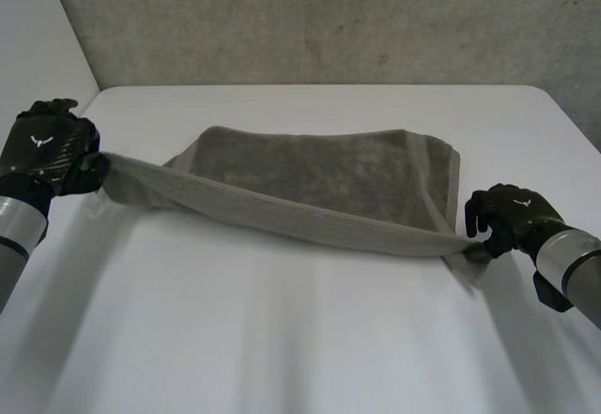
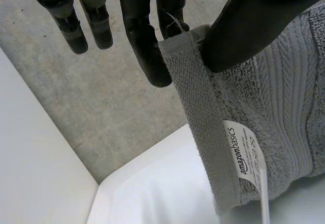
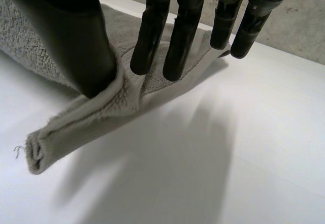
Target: Fold the towel.
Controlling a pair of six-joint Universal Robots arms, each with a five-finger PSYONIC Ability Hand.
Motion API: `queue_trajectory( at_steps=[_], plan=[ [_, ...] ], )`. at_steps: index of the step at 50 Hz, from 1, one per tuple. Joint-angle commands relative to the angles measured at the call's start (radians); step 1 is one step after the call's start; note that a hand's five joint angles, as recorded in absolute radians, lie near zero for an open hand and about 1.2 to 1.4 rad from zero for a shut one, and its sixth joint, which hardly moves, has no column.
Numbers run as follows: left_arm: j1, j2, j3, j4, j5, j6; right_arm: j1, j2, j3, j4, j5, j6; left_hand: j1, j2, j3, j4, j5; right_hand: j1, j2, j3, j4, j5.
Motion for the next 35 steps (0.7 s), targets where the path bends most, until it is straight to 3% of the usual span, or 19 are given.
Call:
queue_trajectory(
  at_steps=[1, 7, 13, 18, 20, 28, 35],
  plan=[
    [-0.002, 0.006, -0.003, -0.002, -0.029, -0.003, 0.004, 0.014, -0.002, -0.008, -0.018, 0.039, 0.050, 0.040, -0.058, -0.066, 0.032, 0.435, 0.438, -0.053, -0.076, 0.439],
    [-0.010, 0.010, -0.009, -0.005, -0.029, -0.003, -0.001, 0.002, -0.034, 0.006, -0.085, 0.030, 0.050, 0.040, -0.058, -0.066, 0.032, 0.436, 0.439, -0.053, -0.076, 0.440],
    [-0.010, 0.030, -0.015, -0.006, -0.029, -0.007, -0.004, -0.072, -0.061, 0.012, -0.088, 0.010, 0.050, 0.040, -0.058, -0.066, 0.032, 0.436, 0.439, -0.053, -0.076, 0.440],
    [-0.013, 0.068, -0.020, -0.017, -0.028, -0.062, -0.001, -0.187, -0.076, 0.071, -0.099, -0.125, 0.050, 0.040, -0.058, -0.066, 0.032, 0.436, 0.439, -0.053, -0.076, 0.440],
    [-0.014, 0.084, -0.021, -0.020, -0.026, -0.078, 0.001, -0.242, -0.085, 0.124, -0.094, -0.262, 0.050, 0.040, -0.058, -0.066, 0.032, 0.436, 0.439, -0.053, -0.076, 0.440],
    [-0.008, 0.217, -0.028, -0.049, -0.022, -0.124, 0.012, -0.329, -0.142, 0.179, -0.081, -0.527, 0.050, 0.040, -0.058, -0.066, 0.032, 0.436, 0.439, -0.053, -0.076, 0.440],
    [0.001, 0.328, -0.018, -0.100, -0.018, -0.130, 0.004, -0.385, -0.209, 0.198, -0.099, -0.564, 0.050, 0.040, -0.058, -0.066, 0.032, 0.436, 0.439, -0.053, -0.076, 0.440]
  ],
)
